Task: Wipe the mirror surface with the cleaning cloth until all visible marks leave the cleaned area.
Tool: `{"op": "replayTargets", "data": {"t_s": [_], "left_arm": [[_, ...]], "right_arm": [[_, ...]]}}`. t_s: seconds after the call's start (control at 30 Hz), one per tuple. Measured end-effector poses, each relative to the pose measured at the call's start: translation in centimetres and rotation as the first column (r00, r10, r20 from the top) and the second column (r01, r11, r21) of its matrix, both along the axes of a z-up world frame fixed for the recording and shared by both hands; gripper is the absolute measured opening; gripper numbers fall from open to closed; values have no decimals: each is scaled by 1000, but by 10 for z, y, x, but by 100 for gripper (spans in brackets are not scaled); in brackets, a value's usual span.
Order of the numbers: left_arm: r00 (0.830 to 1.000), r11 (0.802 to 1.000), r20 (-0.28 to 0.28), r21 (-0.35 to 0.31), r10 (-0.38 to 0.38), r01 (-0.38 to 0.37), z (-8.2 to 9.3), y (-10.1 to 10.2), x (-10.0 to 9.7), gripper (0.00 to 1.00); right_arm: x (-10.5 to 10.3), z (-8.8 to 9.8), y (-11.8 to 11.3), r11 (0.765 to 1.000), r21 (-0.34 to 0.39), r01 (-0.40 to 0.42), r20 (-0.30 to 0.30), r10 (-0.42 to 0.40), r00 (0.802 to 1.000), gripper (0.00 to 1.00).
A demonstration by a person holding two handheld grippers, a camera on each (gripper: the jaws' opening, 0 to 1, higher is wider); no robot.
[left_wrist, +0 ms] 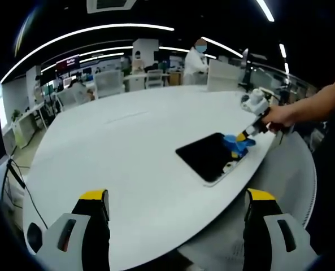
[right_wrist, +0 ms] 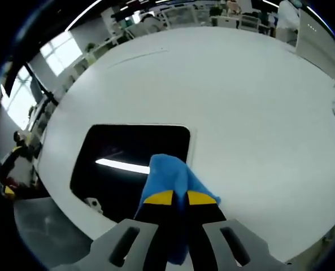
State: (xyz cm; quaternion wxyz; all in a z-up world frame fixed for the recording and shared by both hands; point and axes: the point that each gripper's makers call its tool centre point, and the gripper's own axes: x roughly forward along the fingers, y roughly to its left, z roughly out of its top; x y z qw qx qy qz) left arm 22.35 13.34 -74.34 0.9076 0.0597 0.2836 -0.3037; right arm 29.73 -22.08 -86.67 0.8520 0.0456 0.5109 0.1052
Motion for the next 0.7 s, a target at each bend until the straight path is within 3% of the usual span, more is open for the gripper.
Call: {"op": "replayTargets", "data": {"t_s": [0.57, 0.7], "left_arm": [[1000, 1000, 9, -10, -3, 3, -3, 0, 0, 100], [1000, 1000, 9, -9, -3, 3, -4, 2, 2, 100]], "right_arm": [[-22, -1, 0, 997, 46, 67, -51, -64, 997, 2], [-30, -1, 1, 998, 24, 59, -63, -57, 996, 2]]}}
